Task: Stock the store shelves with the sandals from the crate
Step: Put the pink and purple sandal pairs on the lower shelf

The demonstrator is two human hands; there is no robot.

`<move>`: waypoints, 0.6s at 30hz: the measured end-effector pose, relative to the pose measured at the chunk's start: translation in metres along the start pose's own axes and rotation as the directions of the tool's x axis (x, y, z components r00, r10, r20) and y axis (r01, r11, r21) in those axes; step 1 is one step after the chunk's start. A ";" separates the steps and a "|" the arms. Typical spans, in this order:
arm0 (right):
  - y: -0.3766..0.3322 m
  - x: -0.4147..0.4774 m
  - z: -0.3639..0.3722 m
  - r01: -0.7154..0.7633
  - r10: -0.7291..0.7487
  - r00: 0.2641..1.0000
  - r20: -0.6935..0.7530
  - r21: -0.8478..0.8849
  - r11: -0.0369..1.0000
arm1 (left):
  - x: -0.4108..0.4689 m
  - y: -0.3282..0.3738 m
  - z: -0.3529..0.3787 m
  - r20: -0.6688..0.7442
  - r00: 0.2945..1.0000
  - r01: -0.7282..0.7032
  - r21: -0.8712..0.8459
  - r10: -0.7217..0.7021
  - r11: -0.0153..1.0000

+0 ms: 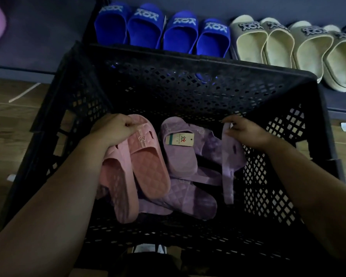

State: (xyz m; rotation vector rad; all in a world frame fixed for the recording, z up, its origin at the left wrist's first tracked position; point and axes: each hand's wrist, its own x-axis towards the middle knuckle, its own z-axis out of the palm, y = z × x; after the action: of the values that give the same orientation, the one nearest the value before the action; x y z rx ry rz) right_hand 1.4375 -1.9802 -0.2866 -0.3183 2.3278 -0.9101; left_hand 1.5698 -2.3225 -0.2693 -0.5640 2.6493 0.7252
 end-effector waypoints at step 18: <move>-0.047 0.023 0.050 0.344 -0.336 0.937 0.094 -0.401 0.849 | -0.001 0.007 0.007 0.032 0.999 -0.010 0.012 0.010 1.000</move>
State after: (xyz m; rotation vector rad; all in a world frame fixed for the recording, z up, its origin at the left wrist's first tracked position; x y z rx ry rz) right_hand 1.4510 -2.0509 -0.2943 -0.9394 2.4759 -0.5494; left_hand 1.5695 -2.3130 -0.2715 -0.5315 2.6269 0.7148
